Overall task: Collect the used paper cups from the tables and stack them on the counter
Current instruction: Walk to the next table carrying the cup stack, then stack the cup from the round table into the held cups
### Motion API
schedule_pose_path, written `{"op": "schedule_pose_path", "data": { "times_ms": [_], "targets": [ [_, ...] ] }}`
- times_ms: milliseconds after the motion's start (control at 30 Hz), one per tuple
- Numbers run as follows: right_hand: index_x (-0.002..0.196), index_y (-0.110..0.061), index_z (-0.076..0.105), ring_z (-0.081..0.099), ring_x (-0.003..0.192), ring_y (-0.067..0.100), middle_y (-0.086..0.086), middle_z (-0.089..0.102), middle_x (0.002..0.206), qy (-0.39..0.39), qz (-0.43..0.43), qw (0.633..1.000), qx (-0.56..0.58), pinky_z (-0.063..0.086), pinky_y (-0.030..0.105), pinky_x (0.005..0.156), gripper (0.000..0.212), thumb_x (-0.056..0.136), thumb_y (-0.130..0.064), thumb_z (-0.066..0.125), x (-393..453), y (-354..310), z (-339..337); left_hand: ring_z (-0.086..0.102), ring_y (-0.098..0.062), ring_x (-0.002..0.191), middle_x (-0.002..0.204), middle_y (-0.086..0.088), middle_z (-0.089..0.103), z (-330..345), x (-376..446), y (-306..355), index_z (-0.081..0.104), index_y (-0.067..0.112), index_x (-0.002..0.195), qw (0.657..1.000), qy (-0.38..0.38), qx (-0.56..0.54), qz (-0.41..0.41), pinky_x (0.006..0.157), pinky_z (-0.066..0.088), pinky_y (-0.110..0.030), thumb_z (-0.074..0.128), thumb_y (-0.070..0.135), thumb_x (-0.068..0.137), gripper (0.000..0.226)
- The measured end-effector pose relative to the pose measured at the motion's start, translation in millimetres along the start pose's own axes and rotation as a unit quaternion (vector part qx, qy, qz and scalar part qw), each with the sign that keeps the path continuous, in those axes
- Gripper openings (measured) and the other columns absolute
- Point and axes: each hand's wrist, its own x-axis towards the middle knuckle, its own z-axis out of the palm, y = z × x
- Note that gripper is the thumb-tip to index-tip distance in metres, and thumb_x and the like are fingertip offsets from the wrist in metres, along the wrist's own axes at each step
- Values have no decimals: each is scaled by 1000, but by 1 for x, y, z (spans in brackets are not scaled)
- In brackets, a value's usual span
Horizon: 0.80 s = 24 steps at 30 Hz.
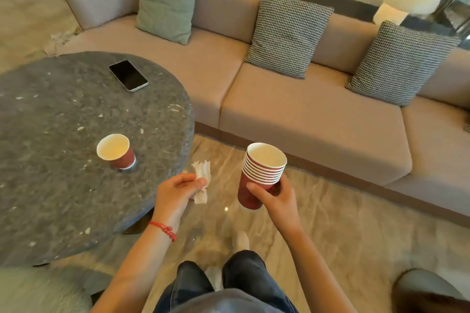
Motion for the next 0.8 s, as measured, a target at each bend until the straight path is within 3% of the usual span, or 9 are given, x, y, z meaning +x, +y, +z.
{"op": "schedule_pose_path", "data": {
  "times_ms": [67, 133, 300, 433, 533, 667, 800],
  "targets": [
    [116, -22, 56, 64, 94, 0, -10, 67, 104, -32, -10, 999, -5, 51, 12, 71, 61, 61, -38, 77, 26, -9, 8, 62, -28, 77, 73, -12, 66, -3, 14, 8, 68, 9, 75, 999, 34, -16, 0, 80, 49, -42, 72, 0, 72, 11],
    [110, -30, 56, 64, 92, -2, -12, 68, 101, -73, -19, 997, -12, 50, 10, 69, 55, 60, -38, 77, 54, -19, 18, 63, -27, 74, 66, -7, 68, -7, 27, 16, 67, 12, 70, 997, 70, -35, 9, 76, 50, -39, 72, -2, 72, 15],
    [107, -30, 57, 64, 91, -4, -15, 68, 97, -207, -50, 977, -27, 49, 9, 70, 46, 69, -16, 78, 125, -38, 56, 59, 4, 48, 50, 12, 66, -13, 53, 37, 65, 14, 70, 980, 179, -75, 44, 48, 45, -9, 72, -2, 73, 17],
    [120, -18, 53, 62, 95, -5, -12, 64, 108, -320, -67, 944, -42, 49, 9, 73, 62, 64, -28, 78, 166, -54, 93, 57, 1, 46, 49, 11, 64, -21, 58, 43, 65, 9, 74, 956, 266, -116, 36, 44, 44, -12, 71, -1, 74, 12],
    [125, -17, 49, 61, 99, -3, -11, 62, 112, -395, -66, 915, -49, 49, 9, 76, 63, 69, -19, 78, 185, -57, 123, 60, -9, 55, 61, 1, 66, -30, 54, 40, 66, 5, 81, 933, 330, -138, 25, 50, 47, -18, 72, 1, 74, 10],
    [127, -20, 47, 58, 105, 4, -7, 60, 115, -466, -58, 881, -57, 50, 8, 79, 61, 73, -15, 76, 197, -60, 162, 61, -2, 50, 53, 9, 67, -39, 40, 34, 67, 15, 74, 903, 398, -157, 26, 47, 46, -14, 73, 6, 74, 11],
    [115, -25, 51, 61, 92, -10, -15, 61, 105, -501, -67, 861, -55, 49, 7, 71, 52, 73, -11, 77, 196, -61, 202, 56, 5, 43, 56, 10, 64, -49, 28, 31, 67, 17, 77, 868, 468, -167, 19, 36, 39, -10, 75, 12, 73, 10]
  ]
}}
